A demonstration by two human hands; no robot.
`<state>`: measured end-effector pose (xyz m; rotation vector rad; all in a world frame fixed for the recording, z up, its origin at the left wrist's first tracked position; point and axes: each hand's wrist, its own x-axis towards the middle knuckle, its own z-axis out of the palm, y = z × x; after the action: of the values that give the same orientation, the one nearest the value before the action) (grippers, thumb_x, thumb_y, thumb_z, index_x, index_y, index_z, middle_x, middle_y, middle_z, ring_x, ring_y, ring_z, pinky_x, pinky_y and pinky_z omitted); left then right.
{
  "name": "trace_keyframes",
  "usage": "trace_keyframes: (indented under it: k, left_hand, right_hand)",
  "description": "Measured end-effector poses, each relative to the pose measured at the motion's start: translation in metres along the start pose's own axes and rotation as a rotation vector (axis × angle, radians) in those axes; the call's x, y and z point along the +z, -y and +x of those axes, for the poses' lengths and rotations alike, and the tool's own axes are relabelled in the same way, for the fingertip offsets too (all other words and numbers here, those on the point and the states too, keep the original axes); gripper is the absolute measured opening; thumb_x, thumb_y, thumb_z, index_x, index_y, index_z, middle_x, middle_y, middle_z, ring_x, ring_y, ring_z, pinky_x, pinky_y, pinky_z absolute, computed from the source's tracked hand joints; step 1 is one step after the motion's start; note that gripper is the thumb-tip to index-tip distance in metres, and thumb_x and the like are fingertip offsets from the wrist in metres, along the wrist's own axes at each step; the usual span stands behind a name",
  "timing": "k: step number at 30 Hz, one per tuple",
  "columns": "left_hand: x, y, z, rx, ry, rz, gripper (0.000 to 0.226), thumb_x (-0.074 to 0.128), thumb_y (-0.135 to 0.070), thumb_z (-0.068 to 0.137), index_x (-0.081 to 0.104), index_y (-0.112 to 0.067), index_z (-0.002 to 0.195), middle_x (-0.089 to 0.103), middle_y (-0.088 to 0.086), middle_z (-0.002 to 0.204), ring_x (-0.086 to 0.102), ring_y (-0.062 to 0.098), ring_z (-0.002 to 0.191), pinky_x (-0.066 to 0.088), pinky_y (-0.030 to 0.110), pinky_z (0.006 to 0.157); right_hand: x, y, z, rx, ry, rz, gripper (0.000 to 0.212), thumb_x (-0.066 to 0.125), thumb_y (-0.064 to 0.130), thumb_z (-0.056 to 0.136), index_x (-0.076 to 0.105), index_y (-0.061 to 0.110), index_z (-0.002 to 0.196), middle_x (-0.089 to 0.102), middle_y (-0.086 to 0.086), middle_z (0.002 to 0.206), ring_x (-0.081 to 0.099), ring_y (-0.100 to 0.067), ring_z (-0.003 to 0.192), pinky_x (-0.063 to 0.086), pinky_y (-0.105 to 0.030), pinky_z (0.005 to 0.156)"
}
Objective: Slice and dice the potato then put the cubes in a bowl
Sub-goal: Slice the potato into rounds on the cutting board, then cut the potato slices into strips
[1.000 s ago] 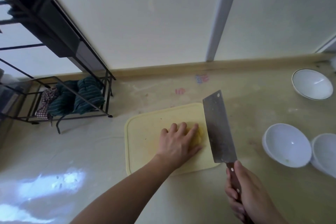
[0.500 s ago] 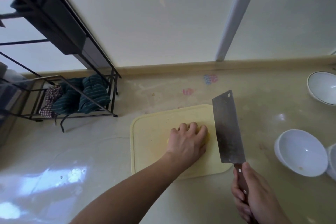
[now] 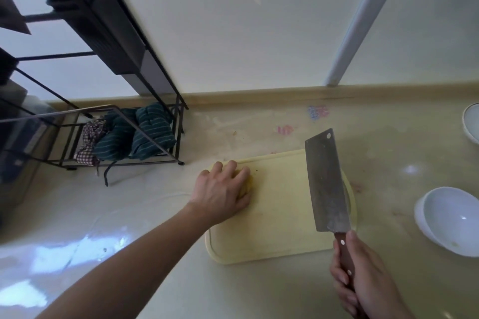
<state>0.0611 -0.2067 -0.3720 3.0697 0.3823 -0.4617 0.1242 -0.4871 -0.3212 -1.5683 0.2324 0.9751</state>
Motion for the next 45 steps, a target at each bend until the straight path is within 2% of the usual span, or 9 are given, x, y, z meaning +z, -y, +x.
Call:
trace_keyframes:
  k: [3, 9, 13, 18, 21, 26, 32, 37, 45]
  left_hand:
    - [-0.004, -0.005, 0.001, -0.022, -0.021, -0.002, 0.059, 0.038, -0.069, 0.095, 0.040, -0.027, 0.136, 0.048, 0.004, 0.134, 0.051, 0.030, 0.112, 0.044, 0.044, 0.091]
    - [-0.012, -0.012, 0.005, 0.036, -0.017, 0.047, 0.046, 0.040, -0.051, 0.101, 0.048, -0.022, 0.135, 0.053, 0.005, 0.135, 0.045, 0.034, 0.127, 0.019, 0.059, 0.118]
    - [-0.019, -0.015, 0.012, 0.018, -0.028, 0.006, 0.046, 0.045, -0.051, 0.097, 0.053, -0.025, 0.134, 0.051, 0.001, 0.134, 0.040, 0.031, 0.131, 0.013, 0.058, 0.121]
    - [-0.015, -0.032, 0.016, -0.013, -0.257, -0.267, 0.039, 0.068, -0.041, 0.082, 0.068, -0.019, 0.114, 0.061, 0.000, 0.117, 0.051, 0.030, 0.116, 0.036, 0.047, 0.107]
    - [-0.013, -0.051, 0.012, -0.042, -0.439, -0.655, 0.032, 0.077, -0.022, 0.078, 0.069, -0.014, 0.108, 0.063, -0.004, 0.103, 0.056, 0.014, 0.097, 0.046, 0.026, 0.089]
    - [-0.001, -0.106, -0.004, -0.247, -0.361, -1.036, 0.034, 0.084, -0.016, 0.079, 0.063, -0.024, 0.105, 0.061, -0.015, 0.098, 0.059, 0.000, 0.093, 0.049, 0.010, 0.079]
    - [0.039, -0.132, -0.028, -0.274, -0.452, -0.733, 0.045, 0.074, -0.051, 0.080, 0.068, -0.019, 0.111, 0.060, -0.004, 0.113, 0.057, 0.017, 0.104, 0.049, 0.029, 0.095]
    - [0.050, -0.130, -0.024, -0.117, -0.590, -0.605, 0.024, 0.070, -0.025, 0.093, 0.072, -0.012, 0.112, 0.064, 0.002, 0.111, 0.060, 0.025, 0.092, 0.053, 0.041, 0.081]
    - [0.057, -0.136, 0.002, -0.088, -0.690, -0.703, 0.013, 0.073, -0.022, 0.086, 0.074, -0.011, 0.093, 0.067, 0.001, 0.096, 0.061, 0.026, 0.085, 0.052, 0.043, 0.072]
  right_hand:
    - [0.008, 0.002, -0.003, -0.017, -0.006, -0.038, 0.098, 0.059, 0.092, 0.036, 0.039, 0.002, 0.067, 0.034, -0.014, 0.051, 0.025, -0.011, 0.032, 0.031, -0.019, 0.038]
    - [0.014, 0.002, -0.004, -0.042, 0.004, 0.046, 0.067, 0.049, 0.060, 0.079, 0.041, -0.006, 0.081, 0.034, -0.013, 0.048, 0.026, -0.009, 0.032, 0.027, -0.015, 0.042]
    - [0.013, 0.000, -0.005, -0.052, 0.020, 0.080, 0.070, 0.055, 0.068, 0.067, 0.046, -0.001, 0.074, 0.033, -0.014, 0.046, 0.026, -0.008, 0.032, 0.023, -0.013, 0.043]
    - [0.001, -0.006, -0.001, -0.049, 0.035, 0.087, 0.057, 0.044, 0.049, 0.082, 0.044, -0.008, 0.077, 0.030, -0.013, 0.044, 0.025, -0.006, 0.033, 0.019, -0.013, 0.043]
    - [-0.012, -0.008, 0.004, -0.058, 0.053, 0.029, 0.051, 0.042, 0.038, 0.092, 0.043, -0.010, 0.074, 0.030, -0.013, 0.043, 0.023, -0.007, 0.032, 0.018, -0.011, 0.041]
    - [-0.036, -0.008, 0.017, -0.076, 0.082, -0.192, 0.044, 0.046, 0.036, 0.095, 0.047, 0.007, 0.062, 0.034, -0.011, 0.047, 0.028, -0.015, 0.036, 0.022, -0.016, 0.040]
    - [-0.059, -0.007, 0.028, -0.202, 0.149, -0.533, 0.036, 0.042, 0.053, 0.087, 0.050, 0.022, 0.070, 0.043, -0.002, 0.043, 0.041, -0.014, 0.039, 0.033, -0.028, 0.050]
    - [-0.060, -0.006, 0.027, -0.281, 0.125, -0.646, 0.036, 0.036, 0.061, 0.076, 0.051, 0.028, 0.074, 0.051, -0.001, 0.044, 0.044, -0.009, 0.039, 0.037, -0.027, 0.050]
    - [-0.041, -0.015, 0.019, -0.345, 0.109, -0.671, 0.033, 0.038, 0.058, 0.080, 0.050, 0.028, 0.073, 0.051, -0.002, 0.045, 0.047, -0.011, 0.040, 0.039, -0.024, 0.049]
